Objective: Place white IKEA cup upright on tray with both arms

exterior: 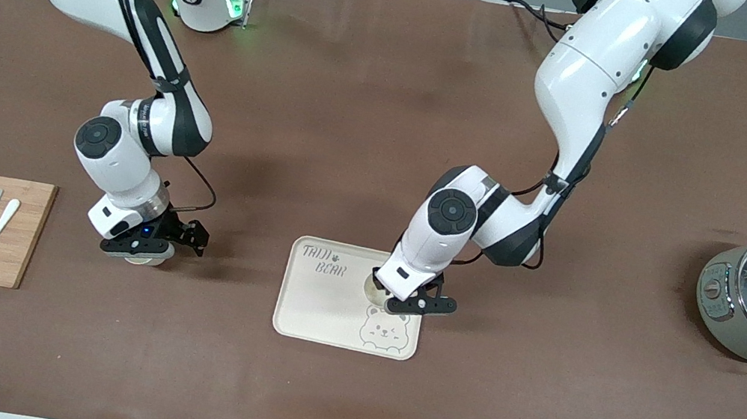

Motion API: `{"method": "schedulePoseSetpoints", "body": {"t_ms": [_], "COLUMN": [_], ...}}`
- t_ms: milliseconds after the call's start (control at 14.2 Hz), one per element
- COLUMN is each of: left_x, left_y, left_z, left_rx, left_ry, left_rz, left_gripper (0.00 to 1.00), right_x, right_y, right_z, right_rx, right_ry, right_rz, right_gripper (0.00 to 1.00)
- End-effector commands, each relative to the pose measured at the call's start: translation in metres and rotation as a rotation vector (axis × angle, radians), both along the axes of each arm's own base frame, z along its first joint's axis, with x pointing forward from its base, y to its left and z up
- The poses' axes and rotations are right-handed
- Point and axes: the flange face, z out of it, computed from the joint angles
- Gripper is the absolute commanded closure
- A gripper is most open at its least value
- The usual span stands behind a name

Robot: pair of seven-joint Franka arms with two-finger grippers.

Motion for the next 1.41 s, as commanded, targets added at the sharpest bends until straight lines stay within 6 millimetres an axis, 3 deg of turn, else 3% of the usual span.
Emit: {"method": "schedulePoseSetpoints", "body": {"t_ms": [0,141,283,565,707,989,1201,1342], "left_x": [0.001,-0.002,-0.006,-0.004,-0.006,-0.008,-0.002,0.004], "left_y": [-0.002,0.005,0.012,0.014,0.022,0.058,0.087,0.125], "left_z": [0.005,0.005,0.029,0.066,0.098,0.183,0.209,0.237], "left_rx": [0.017,0.061,0.1,0.128,0.14,0.145,0.145,0.153], "left_ry": [0.001,0.067,0.117,0.152,0.172,0.18,0.186,0.192], "left_rz": [-0.002,-0.003,-0.006,-0.01,-0.007,-0.045,-0.051,-0.088], "left_gripper": [0.29,0.22,0.0,0.0,0.0,0.0,0.0,0.0], "right_x": [-0.003,-0.004,-0.003,-0.003,-0.003,-0.004,-0.002,-0.002], "right_y": [0.004,0.002,0.0,-0.002,-0.005,-0.018,-0.032,-0.033], "right_z": [-0.003,-0.005,-0.005,-0.005,-0.004,-0.006,-0.003,-0.001], "right_rx": [0.003,0.002,0.002,0.0,-0.002,-0.005,-0.019,-0.018], "right_ry": [-0.006,-0.002,-0.002,-0.001,0.002,0.012,0.005,0.002], "right_rz": [-0.005,-0.008,-0.011,-0.008,-0.008,-0.025,0.005,0.001], "right_gripper": [0.0,0.0,0.0,0.0,0.0,0.0,0.0,0.0]}}
